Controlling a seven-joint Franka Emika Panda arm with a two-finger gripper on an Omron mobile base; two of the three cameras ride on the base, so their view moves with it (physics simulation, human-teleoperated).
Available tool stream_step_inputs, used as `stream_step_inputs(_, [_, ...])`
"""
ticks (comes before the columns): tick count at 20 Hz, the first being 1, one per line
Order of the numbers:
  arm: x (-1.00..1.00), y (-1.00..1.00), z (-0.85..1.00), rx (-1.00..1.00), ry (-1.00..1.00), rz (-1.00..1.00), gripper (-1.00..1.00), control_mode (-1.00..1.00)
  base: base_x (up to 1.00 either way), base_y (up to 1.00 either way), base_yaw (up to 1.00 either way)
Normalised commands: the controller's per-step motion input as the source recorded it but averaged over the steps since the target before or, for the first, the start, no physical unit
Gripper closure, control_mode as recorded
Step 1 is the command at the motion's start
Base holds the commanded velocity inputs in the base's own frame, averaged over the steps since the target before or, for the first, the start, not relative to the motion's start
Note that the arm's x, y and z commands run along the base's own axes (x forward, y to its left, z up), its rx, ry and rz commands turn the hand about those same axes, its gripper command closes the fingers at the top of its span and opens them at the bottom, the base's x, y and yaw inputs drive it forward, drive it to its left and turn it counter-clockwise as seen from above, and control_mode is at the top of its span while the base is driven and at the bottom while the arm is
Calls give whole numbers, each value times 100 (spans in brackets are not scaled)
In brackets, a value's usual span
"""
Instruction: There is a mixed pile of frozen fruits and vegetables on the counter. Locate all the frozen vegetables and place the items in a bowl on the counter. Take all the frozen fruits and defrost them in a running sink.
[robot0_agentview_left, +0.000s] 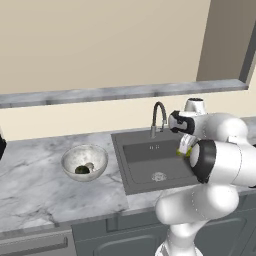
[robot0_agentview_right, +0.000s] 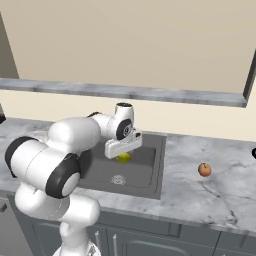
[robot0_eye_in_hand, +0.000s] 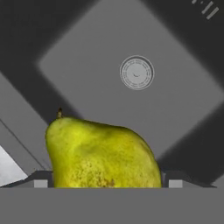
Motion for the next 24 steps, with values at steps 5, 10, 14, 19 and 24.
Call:
stream_step_inputs(5, [8, 18, -45, 3, -17, -12, 100, -100, 0, 0, 0])
stream_step_inputs(10, [14, 23, -36, 0, -14, -9, 100, -100, 0, 0, 0])
stream_step_inputs(14, [11, 19, -39, -8, -8, -14, 100, -100, 0, 0, 0])
stream_step_inputs(19, [6, 14, -29, -6, -6, -14, 100, -100, 0, 0, 0])
stream_step_inputs(24, [13, 5, -14, 0, -2, -13, 100, -100, 0, 0, 0])
